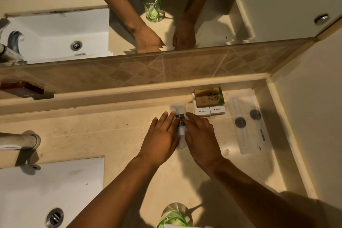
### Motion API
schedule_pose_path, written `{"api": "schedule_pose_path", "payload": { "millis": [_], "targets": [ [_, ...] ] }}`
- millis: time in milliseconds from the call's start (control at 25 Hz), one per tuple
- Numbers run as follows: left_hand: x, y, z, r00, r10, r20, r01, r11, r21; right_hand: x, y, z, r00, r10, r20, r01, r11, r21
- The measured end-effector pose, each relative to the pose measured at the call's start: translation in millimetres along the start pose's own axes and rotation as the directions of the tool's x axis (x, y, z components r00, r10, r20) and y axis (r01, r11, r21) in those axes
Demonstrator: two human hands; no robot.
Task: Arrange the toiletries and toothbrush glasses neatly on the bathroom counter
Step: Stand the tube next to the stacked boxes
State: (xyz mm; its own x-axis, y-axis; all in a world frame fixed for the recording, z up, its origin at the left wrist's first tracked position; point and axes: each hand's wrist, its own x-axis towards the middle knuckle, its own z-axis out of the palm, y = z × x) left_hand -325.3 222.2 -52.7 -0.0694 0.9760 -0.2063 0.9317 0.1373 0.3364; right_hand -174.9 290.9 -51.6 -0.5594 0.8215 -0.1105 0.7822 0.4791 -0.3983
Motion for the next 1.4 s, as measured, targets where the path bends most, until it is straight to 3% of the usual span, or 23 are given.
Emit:
{"api": "schedule_pose_path", "payload": {
  "millis": [200, 800, 1200, 1400],
  "targets": [
    [15, -1, -2, 1.0, 0.005, 0.008, -0.004, 0.993, -0.12, 11, 0, -4, 1.0, 0.013, -0.001, -0.013, 1.0, 0.015],
    [21, -8, -9, 0.998, -0.044, 0.041, 0.045, 0.999, -0.03, 23, -9, -1, 0.999, -0.04, -0.003, 0.04, 0.997, 0.065],
    [8, -3, -2, 0.999, -0.033, -0.019, 0.031, 0.997, -0.071, 18, -9, 3, 0.992, 0.095, 0.082, -0.118, 0.925, 0.362],
    [-4, -6, -6, 1.0, -0.021, -0.016, 0.02, 0.999, -0.035, 15, -17, 7, 0.986, 0.074, 0.148, -0.123, 0.926, 0.356]
  ]
}}
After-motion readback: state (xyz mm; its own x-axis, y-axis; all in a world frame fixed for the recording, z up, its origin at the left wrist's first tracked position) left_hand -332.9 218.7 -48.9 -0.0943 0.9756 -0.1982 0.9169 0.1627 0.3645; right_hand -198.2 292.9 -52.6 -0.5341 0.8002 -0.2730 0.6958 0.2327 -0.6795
